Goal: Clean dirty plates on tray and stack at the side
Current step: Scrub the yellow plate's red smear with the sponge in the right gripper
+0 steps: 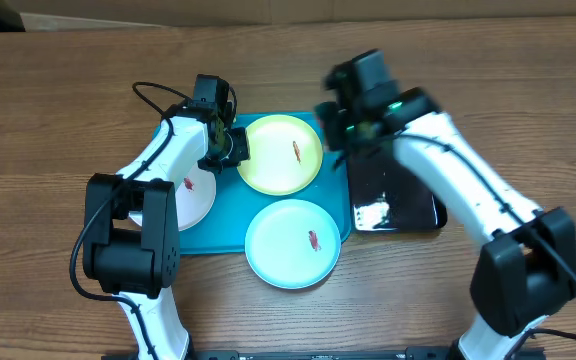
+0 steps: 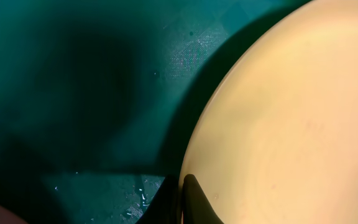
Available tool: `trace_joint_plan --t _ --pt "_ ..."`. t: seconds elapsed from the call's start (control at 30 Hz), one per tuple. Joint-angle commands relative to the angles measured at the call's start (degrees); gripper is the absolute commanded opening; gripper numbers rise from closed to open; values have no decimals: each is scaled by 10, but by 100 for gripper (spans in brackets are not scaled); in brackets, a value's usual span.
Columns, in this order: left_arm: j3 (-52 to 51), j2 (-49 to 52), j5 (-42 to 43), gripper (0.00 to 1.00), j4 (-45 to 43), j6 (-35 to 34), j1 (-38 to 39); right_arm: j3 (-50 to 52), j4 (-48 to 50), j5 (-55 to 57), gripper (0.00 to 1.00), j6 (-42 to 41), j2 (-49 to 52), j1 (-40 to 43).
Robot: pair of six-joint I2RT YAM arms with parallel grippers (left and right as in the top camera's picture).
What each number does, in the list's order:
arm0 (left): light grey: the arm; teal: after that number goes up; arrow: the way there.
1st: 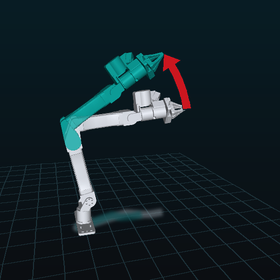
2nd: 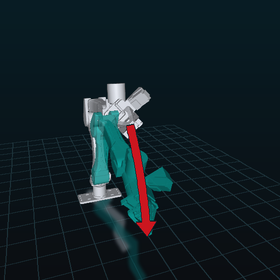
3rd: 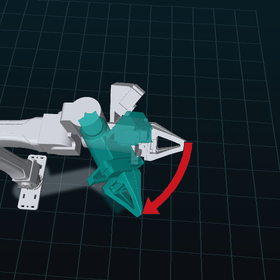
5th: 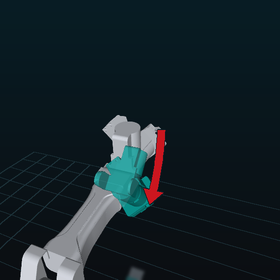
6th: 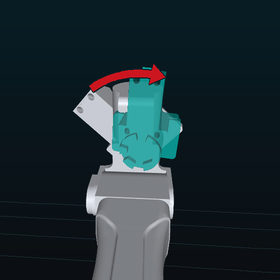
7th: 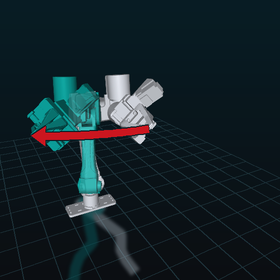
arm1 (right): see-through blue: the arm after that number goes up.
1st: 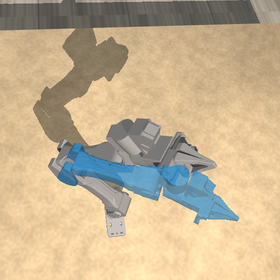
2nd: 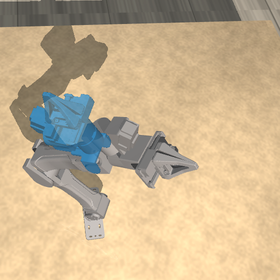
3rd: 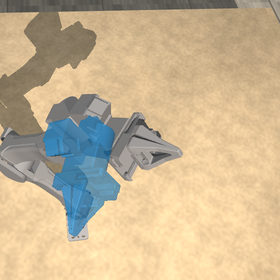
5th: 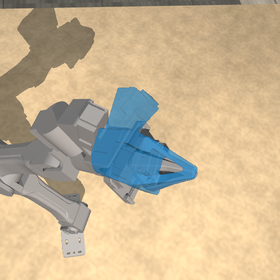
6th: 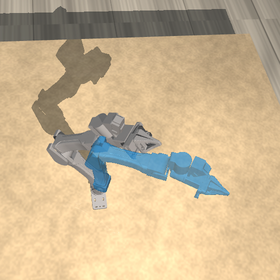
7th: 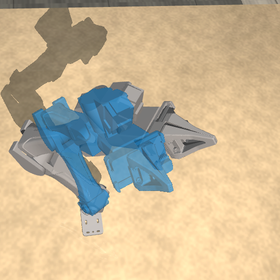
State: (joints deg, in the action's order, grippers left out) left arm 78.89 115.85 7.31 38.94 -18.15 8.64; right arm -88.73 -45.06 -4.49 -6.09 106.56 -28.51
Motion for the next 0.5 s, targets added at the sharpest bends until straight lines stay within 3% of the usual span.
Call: trace_joint_plan --t 0.0,0.47 --pt "10 10 -2 4 -2 -14 0 -14 20 120 4 -19 9 -37" --pt "10 10 -2 4 1 -14 0 -14 94 143 4 -51 101 -65"
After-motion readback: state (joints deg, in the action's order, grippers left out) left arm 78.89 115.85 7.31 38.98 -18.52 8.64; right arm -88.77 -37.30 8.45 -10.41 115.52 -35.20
